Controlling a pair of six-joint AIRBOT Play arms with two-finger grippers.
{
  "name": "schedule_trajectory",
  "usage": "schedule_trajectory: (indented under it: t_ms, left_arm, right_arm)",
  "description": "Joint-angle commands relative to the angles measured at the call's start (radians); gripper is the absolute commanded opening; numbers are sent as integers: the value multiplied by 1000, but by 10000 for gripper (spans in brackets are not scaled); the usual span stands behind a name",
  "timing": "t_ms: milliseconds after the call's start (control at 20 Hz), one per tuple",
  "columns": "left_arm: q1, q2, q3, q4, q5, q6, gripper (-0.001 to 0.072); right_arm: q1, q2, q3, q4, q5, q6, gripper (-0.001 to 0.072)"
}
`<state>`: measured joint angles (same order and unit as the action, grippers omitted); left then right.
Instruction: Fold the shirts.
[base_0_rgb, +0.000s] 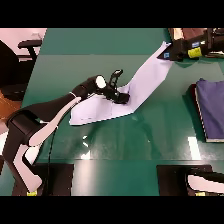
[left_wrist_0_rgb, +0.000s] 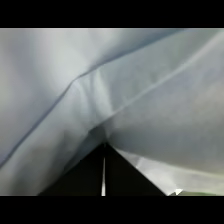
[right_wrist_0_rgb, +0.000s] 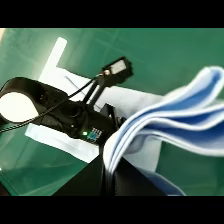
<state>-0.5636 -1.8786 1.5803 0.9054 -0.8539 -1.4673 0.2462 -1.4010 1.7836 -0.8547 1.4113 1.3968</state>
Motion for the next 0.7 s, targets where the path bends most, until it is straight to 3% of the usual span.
schedule_trajectory:
  t_ms: [0, 200, 450, 500, 550, 600, 650]
  left_arm:
    - [68, 56, 62, 25, -69, 2, 23]
    - [249, 286, 71, 111, -110, 30, 23]
    - [487, 586, 71, 251, -177, 62, 24]
    - [522, 626, 71, 268, -182, 62, 24]
    - [555, 662, 71, 270, -188, 61, 24]
    - [576, 686, 71, 270, -194, 61, 24]
    - [591, 706, 71, 269, -203, 61, 24]
  right_arm:
    - [87, 0, 24, 0, -43, 4, 16]
    - [243, -36, 24, 91, -198, -12, 16]
    - [517, -241, 26, 276, -422, -142, 32]
    - [566, -286, 28, 286, -458, -182, 178]
    - [600, -323, 37, 278, -473, -195, 381]
    - [621, -362, 60, 266, -457, -195, 479]
    - [625, -389, 87, 235, -411, -194, 478]
